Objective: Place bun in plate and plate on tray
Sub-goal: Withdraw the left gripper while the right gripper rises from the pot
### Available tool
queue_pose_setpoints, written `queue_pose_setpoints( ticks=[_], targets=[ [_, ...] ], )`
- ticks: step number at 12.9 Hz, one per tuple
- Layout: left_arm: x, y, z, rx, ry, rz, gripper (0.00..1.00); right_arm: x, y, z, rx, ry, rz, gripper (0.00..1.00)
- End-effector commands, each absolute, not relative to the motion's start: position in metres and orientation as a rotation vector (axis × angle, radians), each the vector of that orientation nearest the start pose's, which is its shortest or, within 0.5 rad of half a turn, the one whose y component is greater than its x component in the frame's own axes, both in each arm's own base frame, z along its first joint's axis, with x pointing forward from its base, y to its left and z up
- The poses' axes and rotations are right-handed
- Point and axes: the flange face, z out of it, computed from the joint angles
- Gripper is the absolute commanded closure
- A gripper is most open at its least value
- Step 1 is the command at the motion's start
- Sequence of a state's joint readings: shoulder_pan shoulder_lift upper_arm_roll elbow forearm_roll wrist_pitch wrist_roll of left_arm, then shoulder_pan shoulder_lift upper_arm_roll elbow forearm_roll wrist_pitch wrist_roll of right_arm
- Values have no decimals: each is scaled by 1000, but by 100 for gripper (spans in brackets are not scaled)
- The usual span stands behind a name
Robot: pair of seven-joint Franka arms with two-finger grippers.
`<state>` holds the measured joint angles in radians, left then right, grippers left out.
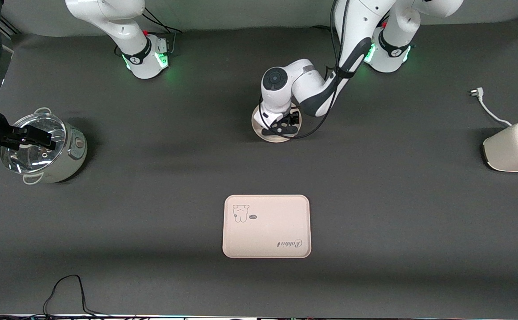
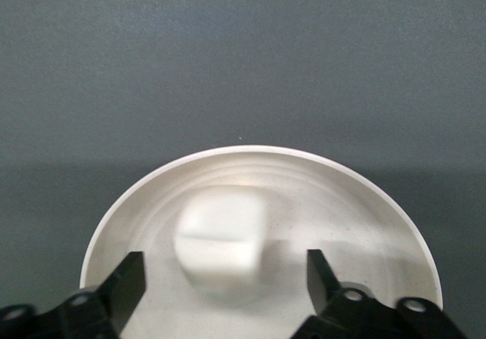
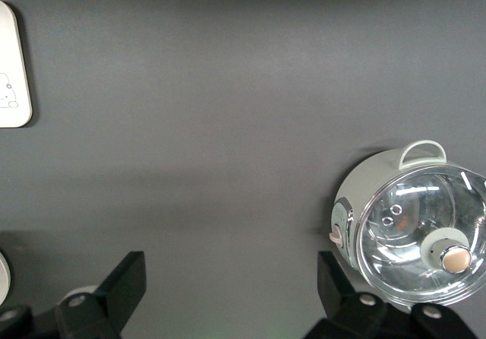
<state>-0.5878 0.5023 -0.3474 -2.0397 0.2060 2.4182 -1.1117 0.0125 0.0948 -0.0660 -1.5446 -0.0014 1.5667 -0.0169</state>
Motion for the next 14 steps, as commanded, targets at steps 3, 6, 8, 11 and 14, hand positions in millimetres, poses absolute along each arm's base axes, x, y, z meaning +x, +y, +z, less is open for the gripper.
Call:
queue_pose_setpoints(
  ticks=[3,6,8,11,14],
  targets=[
    [380,-481,249,-3062,-88,51,0,575,-30,586,-3137,39,110,0],
    [434,-469,319,-3000,7,79,0,575,-30,586,-3137,36,113,0],
    [473,-416,384,-3022,41,-1,0,574,-30,587,-3137,39,110,0],
    [536,-280,464,-3065,258,33,0,568,-23,582,-3133,41,129,0],
    [562,-150,508,-3103,343,82,0,555,29,579,-3074,-5,115,0]
  ],
)
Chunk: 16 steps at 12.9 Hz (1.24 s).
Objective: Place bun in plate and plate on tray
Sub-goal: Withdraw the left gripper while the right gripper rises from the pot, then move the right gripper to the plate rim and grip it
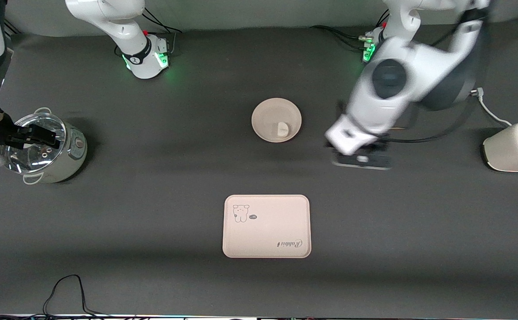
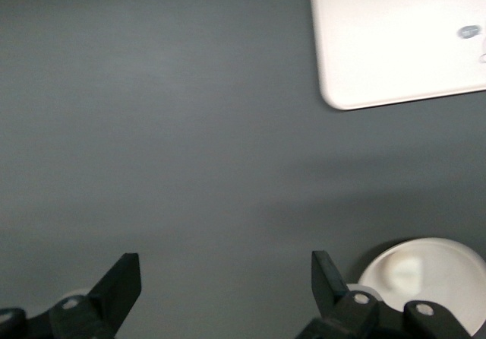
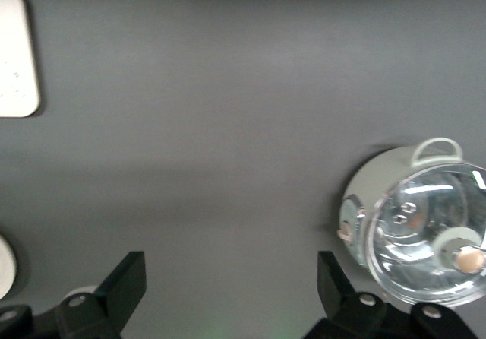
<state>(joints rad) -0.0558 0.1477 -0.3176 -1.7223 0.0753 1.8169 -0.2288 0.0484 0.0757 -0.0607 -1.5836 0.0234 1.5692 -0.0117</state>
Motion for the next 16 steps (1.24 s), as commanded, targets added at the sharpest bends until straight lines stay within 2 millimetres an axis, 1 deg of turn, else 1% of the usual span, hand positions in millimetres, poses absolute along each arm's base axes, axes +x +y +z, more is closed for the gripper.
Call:
queue_pose_setpoints(
  ticks=[1,2,3,4,5,6,7,8,9,10,11,12,13,14,15,16],
  targets=[
    [564,-118,516,-3105,327,92,0,549,58,579,-3065,32,113,0],
    [563,-92,523,-3105,279,105,0,540,101,579,-3069,43,113,0],
    [562,-74,527,-3105,228,120,0,532,141,579,-3070,73,93,0],
    [559,-59,530,-3105,184,138,0,519,188,577,-3069,94,73,0],
    [560,-45,530,-3107,146,141,0,503,237,573,-3068,134,65,0],
    [560,-40,530,-3108,131,142,0,482,288,568,-3061,225,63,0],
    [561,-35,529,-3109,115,144,0,463,332,558,-3064,250,66,0],
    [559,-33,529,-3102,106,153,0,445,364,551,-3074,193,76,0],
    [558,-32,531,-3102,91,144,0,432,385,548,-3079,175,80,0],
    [561,-23,530,-3118,56,129,0,419,403,545,-3076,183,83,0],
    [562,-21,531,-3121,43,122,0,409,414,542,-3076,151,92,0],
    [565,-18,530,-3122,37,109,0,408,421,532,-3065,133,131,0],
    [565,-5,529,-3124,3,124,0,408,427,524,-3026,130,176,0],
    [564,1,532,-3120,-14,124,0,411,431,508,-3008,107,194,0],
    [562,2,540,-3112,-15,101,0,412,432,491,-3000,80,178,0],
    [561,4,548,-3108,-22,71,0,412,430,467,-2980,58,177,0]
  ],
)
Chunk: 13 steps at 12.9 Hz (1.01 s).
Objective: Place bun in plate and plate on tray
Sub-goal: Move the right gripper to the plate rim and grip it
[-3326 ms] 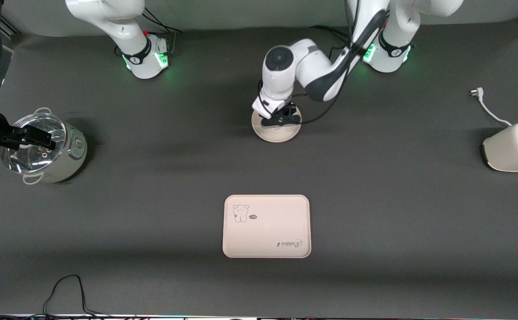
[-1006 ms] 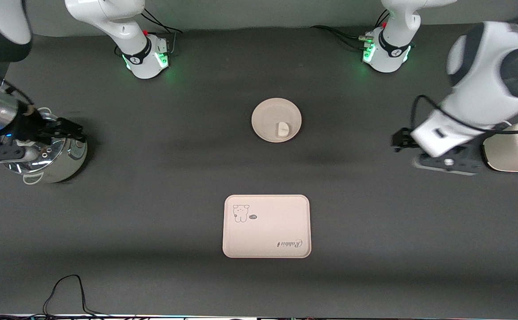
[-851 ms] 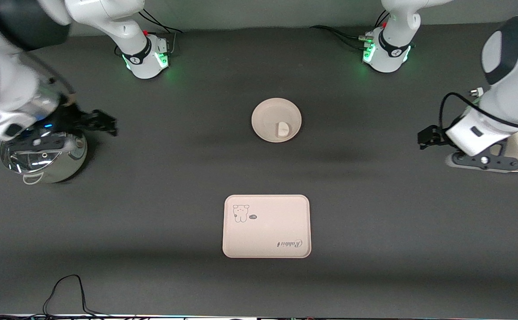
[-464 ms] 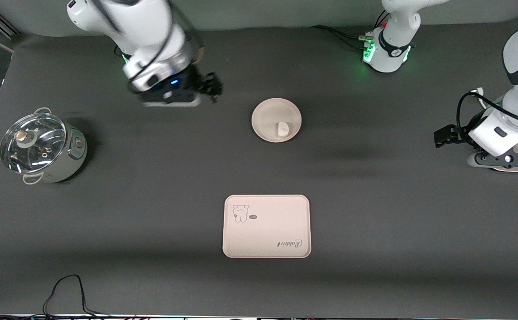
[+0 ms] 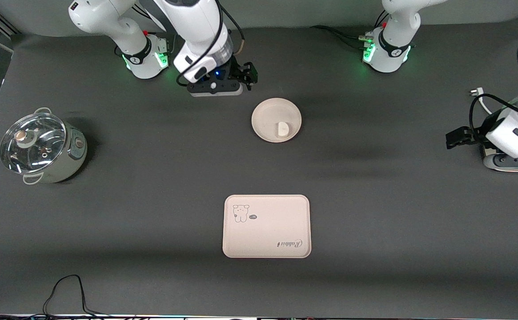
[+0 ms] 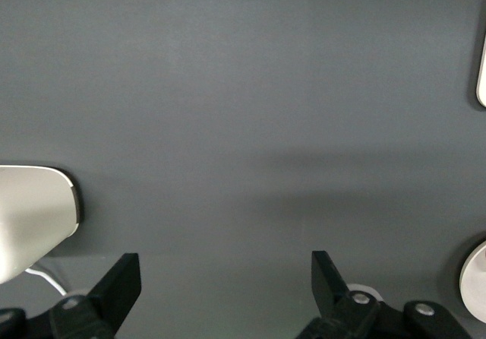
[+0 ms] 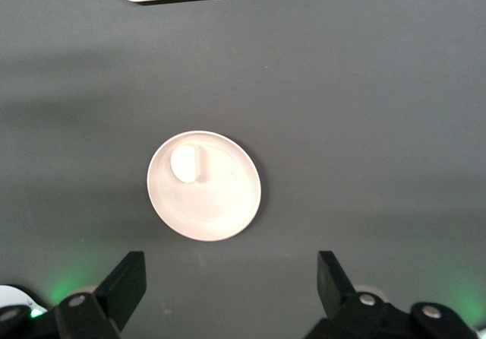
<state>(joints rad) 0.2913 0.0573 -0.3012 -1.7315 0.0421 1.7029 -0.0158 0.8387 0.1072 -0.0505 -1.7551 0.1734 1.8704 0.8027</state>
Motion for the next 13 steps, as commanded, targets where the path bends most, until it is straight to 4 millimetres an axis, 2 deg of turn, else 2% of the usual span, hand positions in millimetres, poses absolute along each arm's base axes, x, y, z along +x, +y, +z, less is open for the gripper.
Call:
queue_pose_setpoints(
  ticks=[1,2,4,6,7,8,10,11,13],
  targets=[
    [561,0,553,-3100,-4,58,0,408,427,438,-2943,44,171,0],
    [561,-7,550,-3100,39,74,0,405,423,411,-2907,66,143,0],
    [560,-8,550,-3099,20,95,0,395,427,359,-2886,53,97,0],
    [559,-8,549,-3098,21,117,0,395,423,303,-2829,82,76,0],
    [560,-5,549,-3101,31,110,0,384,433,280,-2808,61,79,0],
    [560,-1,547,-3108,18,115,0,384,433,258,-2804,56,69,0],
    [561,-4,549,-3110,27,108,0,384,425,220,-2805,71,-6,0],
    [562,-5,549,-3110,29,106,0,372,433,206,-2802,54,-16,0],
    [562,-13,550,-3102,52,96,0,367,424,192,-2790,67,-15,0]
  ],
)
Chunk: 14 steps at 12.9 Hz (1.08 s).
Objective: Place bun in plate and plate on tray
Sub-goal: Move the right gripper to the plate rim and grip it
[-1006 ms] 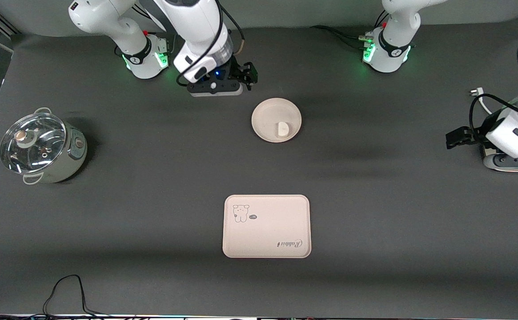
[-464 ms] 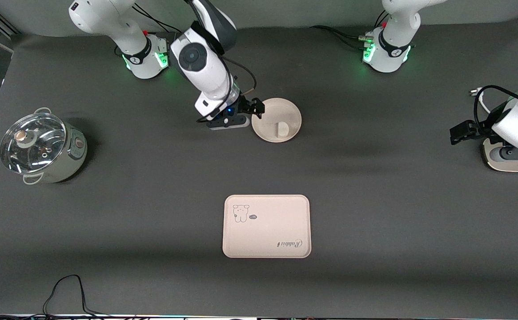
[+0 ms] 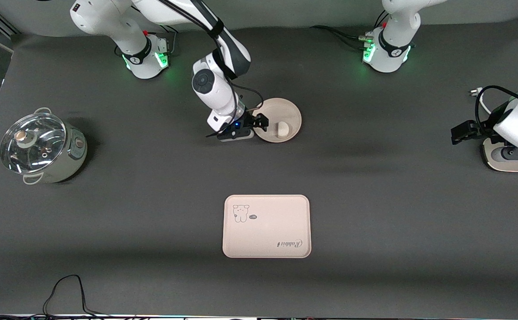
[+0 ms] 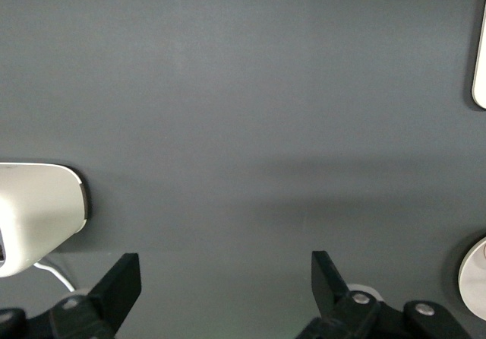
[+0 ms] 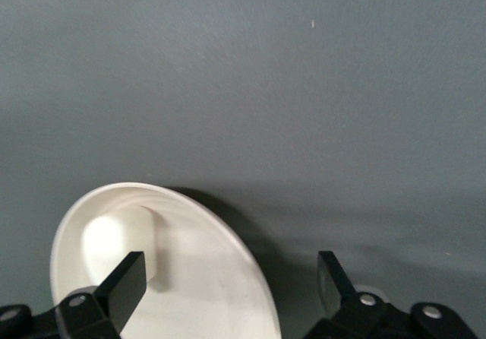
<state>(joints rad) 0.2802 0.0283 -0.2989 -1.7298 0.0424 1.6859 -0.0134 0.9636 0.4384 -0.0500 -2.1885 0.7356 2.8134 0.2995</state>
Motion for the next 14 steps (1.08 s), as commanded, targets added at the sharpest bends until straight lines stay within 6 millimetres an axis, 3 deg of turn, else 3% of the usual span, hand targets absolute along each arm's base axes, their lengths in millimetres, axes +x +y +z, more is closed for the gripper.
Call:
queue_pose_setpoints(
  ticks=[1,6,8,12,14],
  targets=[
    [563,-11,549,-3098,45,92,0,365,420,189,-2776,86,0,0],
    [564,-12,550,-3096,48,82,0,340,418,177,-2791,67,55,0],
    [565,-12,554,-3096,47,68,0,340,419,180,-2786,77,63,12],
    [567,-13,555,-3095,52,80,0,340,420,183,-2781,80,61,47],
    [575,-15,558,-3094,51,70,0,340,420,183,-2781,80,61,56]
  ],
)
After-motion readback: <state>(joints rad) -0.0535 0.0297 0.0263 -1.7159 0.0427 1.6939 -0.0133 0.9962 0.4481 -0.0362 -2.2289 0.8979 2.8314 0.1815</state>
